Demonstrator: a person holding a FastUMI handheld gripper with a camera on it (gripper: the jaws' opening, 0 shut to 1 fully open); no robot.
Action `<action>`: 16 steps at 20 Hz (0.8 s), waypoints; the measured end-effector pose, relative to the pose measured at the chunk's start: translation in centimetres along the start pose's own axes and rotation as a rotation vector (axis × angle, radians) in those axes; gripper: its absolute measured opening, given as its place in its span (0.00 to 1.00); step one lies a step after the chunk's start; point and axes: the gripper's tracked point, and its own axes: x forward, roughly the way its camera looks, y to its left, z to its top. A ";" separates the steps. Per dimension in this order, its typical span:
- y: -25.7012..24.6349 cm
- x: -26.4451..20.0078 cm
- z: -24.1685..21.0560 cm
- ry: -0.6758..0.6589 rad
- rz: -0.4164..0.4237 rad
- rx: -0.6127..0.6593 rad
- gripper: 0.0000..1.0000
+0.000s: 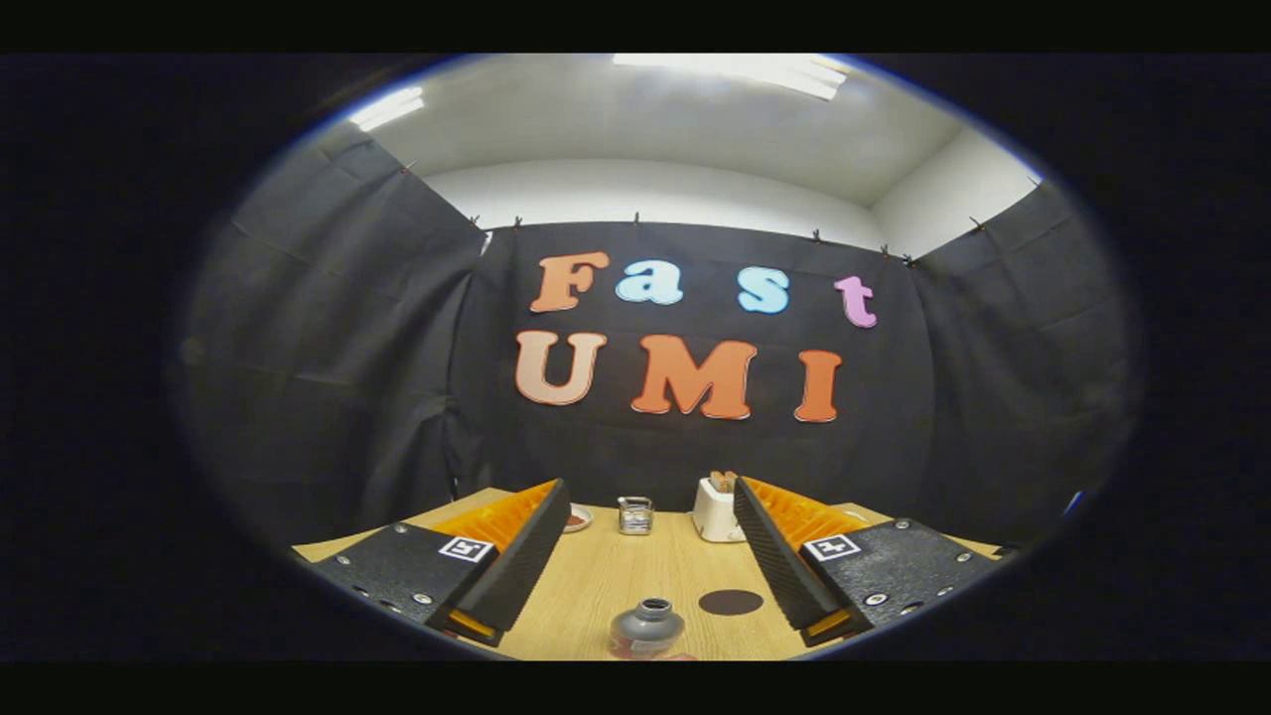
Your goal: Take the bottle from table, then pour the juice into the cup, finally place the bottle on the coaster
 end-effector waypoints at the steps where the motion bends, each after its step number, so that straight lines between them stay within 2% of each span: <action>1: -0.1 0.0 -0.1 0.002 -0.004 0.003 0.97; 5: 0.3 -0.2 -1.0 0.016 0.001 0.011 0.97; 8: -0.2 -0.1 -2.8 0.040 -0.035 -0.016 0.98; 12: 0.2 -0.4 -6.3 0.090 -0.063 -0.062 0.98; 16: 0.4 -1.1 -10.3 0.151 -0.092 -0.046 0.98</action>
